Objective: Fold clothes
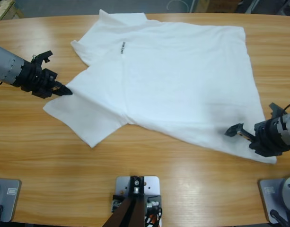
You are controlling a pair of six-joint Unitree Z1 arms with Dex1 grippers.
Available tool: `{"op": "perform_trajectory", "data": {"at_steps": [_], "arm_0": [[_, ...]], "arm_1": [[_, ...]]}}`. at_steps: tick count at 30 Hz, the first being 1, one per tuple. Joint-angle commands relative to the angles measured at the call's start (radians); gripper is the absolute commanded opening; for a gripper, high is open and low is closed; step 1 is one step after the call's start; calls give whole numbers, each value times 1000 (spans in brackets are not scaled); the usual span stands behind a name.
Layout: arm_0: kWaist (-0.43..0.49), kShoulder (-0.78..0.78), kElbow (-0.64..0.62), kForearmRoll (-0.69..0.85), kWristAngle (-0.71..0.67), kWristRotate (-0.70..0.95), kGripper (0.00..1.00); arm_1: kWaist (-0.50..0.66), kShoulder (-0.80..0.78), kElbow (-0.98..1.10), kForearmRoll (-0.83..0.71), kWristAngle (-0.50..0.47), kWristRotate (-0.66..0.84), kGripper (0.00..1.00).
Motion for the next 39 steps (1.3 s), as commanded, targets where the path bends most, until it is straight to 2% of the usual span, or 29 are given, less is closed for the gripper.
{"op": "perform_trajectory", "data": {"at_steps": [1, 6, 10, 15, 21, 27, 33, 39], "arm_0": [[14, 44, 3, 10, 10, 19, 0], [26, 36, 2, 15, 11, 26, 0], [29, 33, -2, 20, 11, 28, 0], [46, 22, -3, 43, 17, 40, 0], [78, 2, -48, 78, 152, 43, 0], [107, 46, -125, 117, 154, 63, 0], [77, 85, -143, 126, 135, 70, 0], [72, 88, -140, 126, 123, 70, 0]], "arm_1": [[4, -52, 24, 31, -64, 74, 1000], [-92, 12, -6, 97, -94, -8, 1000], [-98, 112, -86, 195, -138, -14, 1000], [-112, 226, -131, 227, -130, -18, 1000], [-112, 179, -104, 188, -130, -33, 991], [-111, 150, -91, 163, -115, -36, 987], [-17, 18, -75, 77, -60, -39, 989], [46, -8, -44, 52, -9, 18, 982]]}}
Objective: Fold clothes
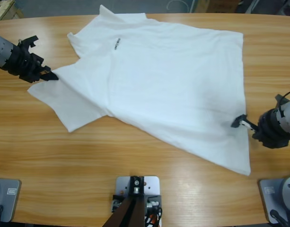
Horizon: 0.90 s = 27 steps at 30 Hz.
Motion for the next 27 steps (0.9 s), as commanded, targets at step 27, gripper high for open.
{"op": "perform_trajectory", "data": {"at_steps": [27], "arm_0": [[-17, 40, 6, 22, -19, 19, 0]], "arm_1": [[175, -39, 195, -165, 158, 138, 735]]}}
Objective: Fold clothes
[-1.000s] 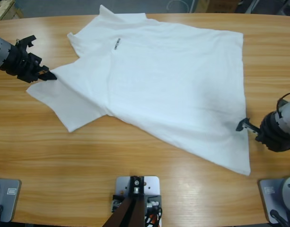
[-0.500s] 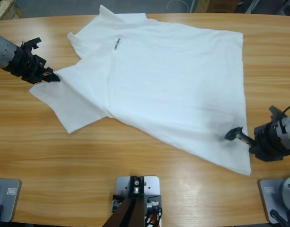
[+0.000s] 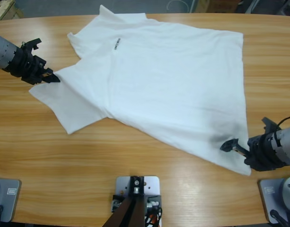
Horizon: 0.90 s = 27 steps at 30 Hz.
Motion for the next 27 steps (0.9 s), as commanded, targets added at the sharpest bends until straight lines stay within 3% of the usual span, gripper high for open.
{"op": "perform_trajectory", "data": {"at_steps": [1, 3, 5, 27], "arm_0": [[-8, 31, 6, 14, -17, 19, 0], [-8, 31, 6, 14, -17, 19, 0], [-8, 31, 6, 14, -17, 21, 0], [13, 35, 6, 14, -17, 33, 0]], "arm_1": [[24, -8, 33, -23, 32, 28, 640], [24, -8, 33, -23, 35, 28, 457], [25, -6, 34, -23, 39, 29, 387], [39, 7, 1, 115, 2, 52, 462]]}}
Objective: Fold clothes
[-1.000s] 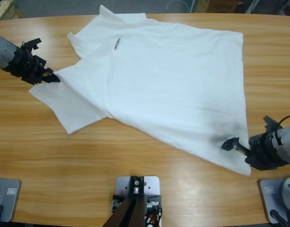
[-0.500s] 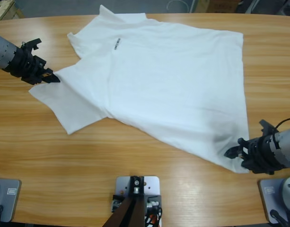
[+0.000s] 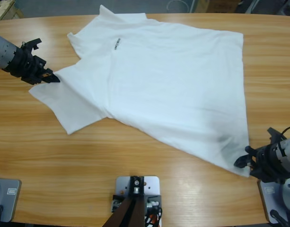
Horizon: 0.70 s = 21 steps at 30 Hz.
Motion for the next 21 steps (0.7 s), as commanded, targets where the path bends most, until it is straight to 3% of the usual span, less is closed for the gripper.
{"op": "perform_trajectory", "data": {"at_steps": [1, 21], "arm_0": [[12, 35, 6, 13, -17, 15, 0], [24, 35, 12, 17, -17, 22, 0]], "arm_1": [[11, 15, -1, 12, -9, 4, 462], [16, 117, 1, -75, 47, 9, 507]]}}
